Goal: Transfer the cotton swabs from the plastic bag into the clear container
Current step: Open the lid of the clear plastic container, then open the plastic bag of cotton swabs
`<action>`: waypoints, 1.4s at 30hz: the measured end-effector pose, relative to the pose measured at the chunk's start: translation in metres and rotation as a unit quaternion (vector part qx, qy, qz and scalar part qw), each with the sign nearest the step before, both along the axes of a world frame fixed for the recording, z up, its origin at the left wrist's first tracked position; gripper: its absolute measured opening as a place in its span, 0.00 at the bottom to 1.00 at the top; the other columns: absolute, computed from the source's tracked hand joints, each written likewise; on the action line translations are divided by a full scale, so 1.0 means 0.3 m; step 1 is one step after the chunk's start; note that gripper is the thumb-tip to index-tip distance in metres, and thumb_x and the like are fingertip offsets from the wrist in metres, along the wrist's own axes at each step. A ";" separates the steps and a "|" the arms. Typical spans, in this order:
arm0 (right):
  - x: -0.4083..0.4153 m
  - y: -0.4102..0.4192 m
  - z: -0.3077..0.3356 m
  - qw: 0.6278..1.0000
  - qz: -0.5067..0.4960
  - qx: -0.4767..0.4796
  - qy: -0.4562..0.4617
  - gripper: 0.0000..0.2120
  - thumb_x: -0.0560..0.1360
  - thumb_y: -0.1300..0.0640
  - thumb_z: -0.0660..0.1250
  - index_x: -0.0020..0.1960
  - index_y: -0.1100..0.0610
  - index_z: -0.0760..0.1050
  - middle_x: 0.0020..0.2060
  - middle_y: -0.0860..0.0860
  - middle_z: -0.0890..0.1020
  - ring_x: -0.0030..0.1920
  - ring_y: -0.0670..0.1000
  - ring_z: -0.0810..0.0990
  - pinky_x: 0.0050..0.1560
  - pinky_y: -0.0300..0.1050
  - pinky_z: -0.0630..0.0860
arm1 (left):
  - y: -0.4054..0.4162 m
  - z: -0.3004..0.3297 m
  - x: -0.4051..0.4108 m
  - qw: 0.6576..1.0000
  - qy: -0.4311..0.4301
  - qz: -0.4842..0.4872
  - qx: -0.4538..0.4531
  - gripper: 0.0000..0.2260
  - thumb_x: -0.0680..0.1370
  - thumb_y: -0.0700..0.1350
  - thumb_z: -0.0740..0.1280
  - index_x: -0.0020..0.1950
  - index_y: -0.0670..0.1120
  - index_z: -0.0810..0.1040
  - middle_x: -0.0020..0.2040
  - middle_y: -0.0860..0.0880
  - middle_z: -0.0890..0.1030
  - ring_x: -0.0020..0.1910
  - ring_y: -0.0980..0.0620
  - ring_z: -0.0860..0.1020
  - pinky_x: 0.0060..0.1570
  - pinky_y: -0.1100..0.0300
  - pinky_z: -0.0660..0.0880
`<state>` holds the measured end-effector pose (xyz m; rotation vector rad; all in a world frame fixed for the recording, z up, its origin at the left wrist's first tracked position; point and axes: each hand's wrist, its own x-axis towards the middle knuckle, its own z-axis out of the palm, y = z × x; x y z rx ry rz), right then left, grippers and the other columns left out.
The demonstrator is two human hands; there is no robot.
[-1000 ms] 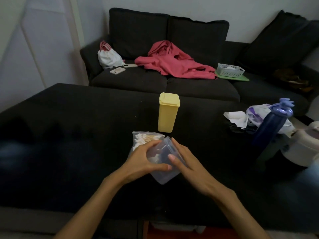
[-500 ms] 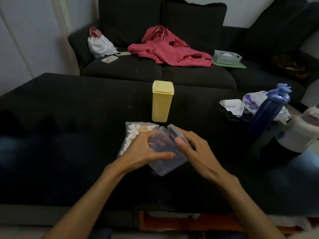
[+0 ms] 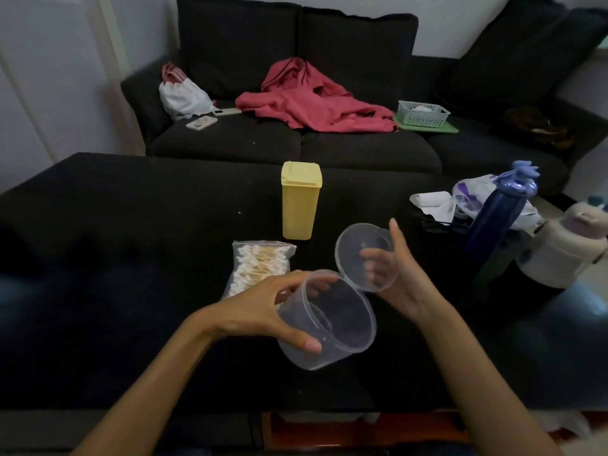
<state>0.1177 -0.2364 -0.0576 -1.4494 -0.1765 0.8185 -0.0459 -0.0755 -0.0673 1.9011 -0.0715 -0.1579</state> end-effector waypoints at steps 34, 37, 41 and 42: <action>0.062 0.145 -0.123 0.900 -0.230 -0.180 -0.325 0.16 0.79 0.46 0.55 0.57 0.55 0.73 0.51 0.51 0.76 0.49 0.47 0.76 0.51 0.44 0.74 | 0.173 -0.112 -0.048 0.898 0.020 0.187 0.398 0.19 0.73 0.46 0.69 0.61 0.62 0.71 0.69 0.61 0.67 0.72 0.62 0.57 0.72 0.58 0.44; -0.028 0.142 -0.052 0.891 -0.193 -0.098 -0.400 0.10 0.79 0.49 0.57 0.51 0.53 0.74 0.42 0.47 0.76 0.42 0.43 0.76 0.40 0.33 0.69 | 0.204 -0.104 -0.121 0.896 -0.017 0.175 0.407 0.18 0.70 0.40 0.71 0.47 0.64 0.74 0.58 0.67 0.73 0.67 0.68 0.61 0.71 0.64 0.45; -0.179 0.185 -0.056 0.918 0.098 -0.159 -0.351 0.09 0.79 0.48 0.58 0.46 0.49 0.75 0.39 0.48 0.79 0.39 0.43 0.79 0.38 0.36 0.72 | 0.212 -0.109 -0.171 0.874 -0.031 0.197 0.444 0.19 0.70 0.36 0.68 0.46 0.63 0.78 0.59 0.66 0.70 0.65 0.65 0.62 0.67 0.62 0.60; -0.207 0.199 -0.072 0.910 0.160 -0.199 -0.328 0.09 0.79 0.47 0.58 0.46 0.48 0.73 0.39 0.48 0.79 0.39 0.44 0.79 0.38 0.36 0.73 | 0.208 -0.109 -0.175 0.876 -0.026 0.201 0.437 0.18 0.71 0.37 0.67 0.47 0.61 0.80 0.60 0.66 0.70 0.65 0.64 0.62 0.65 0.62 0.62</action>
